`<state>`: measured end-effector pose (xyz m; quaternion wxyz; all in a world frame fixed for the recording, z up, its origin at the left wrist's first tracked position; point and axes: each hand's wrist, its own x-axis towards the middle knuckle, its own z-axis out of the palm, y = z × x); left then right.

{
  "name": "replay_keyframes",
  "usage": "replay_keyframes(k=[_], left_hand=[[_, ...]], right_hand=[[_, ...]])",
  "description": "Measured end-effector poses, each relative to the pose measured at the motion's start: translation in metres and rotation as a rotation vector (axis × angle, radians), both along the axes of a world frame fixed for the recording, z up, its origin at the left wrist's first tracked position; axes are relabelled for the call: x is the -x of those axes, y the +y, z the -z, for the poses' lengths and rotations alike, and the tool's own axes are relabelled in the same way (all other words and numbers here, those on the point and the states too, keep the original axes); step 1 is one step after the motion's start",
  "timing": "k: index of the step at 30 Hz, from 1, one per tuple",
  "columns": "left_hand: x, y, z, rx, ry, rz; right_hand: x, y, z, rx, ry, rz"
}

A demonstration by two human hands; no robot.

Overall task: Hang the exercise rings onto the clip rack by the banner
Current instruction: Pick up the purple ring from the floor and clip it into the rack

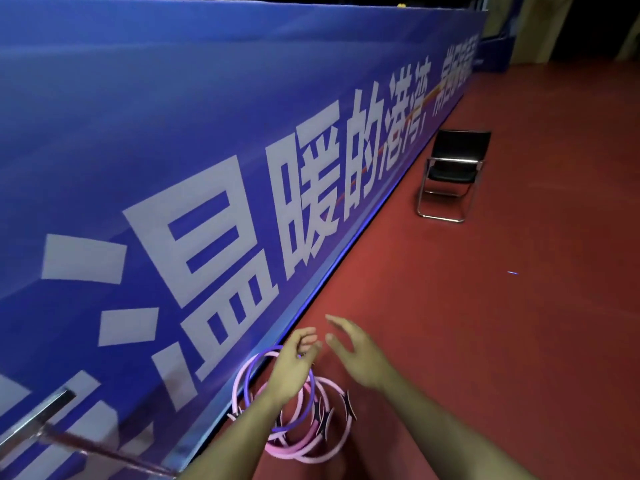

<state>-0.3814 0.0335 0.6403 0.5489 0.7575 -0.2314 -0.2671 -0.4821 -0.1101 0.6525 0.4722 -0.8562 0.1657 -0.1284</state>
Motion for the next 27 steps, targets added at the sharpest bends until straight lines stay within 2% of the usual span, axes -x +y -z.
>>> replay_keyframes(k=[7, 14, 19, 27], left_hand=[[-0.1, -0.051, 0.002, 0.053, 0.04, -0.062], [-0.181, -0.082, 0.012, 0.053, 0.044, -0.141], [-0.228, -0.093, 0.023, 0.045, 0.069, -0.295], [-0.28, -0.111, 0.036, 0.029, 0.08, -0.642]], right_hand=[[-0.102, -0.059, -0.002, 0.067, 0.045, -0.04], [-0.193, -0.095, 0.0, -0.001, 0.083, -0.136], [-0.267, -0.123, 0.018, -0.032, 0.119, -0.239], [-0.375, -0.154, 0.046, -0.064, 0.202, -0.551]])
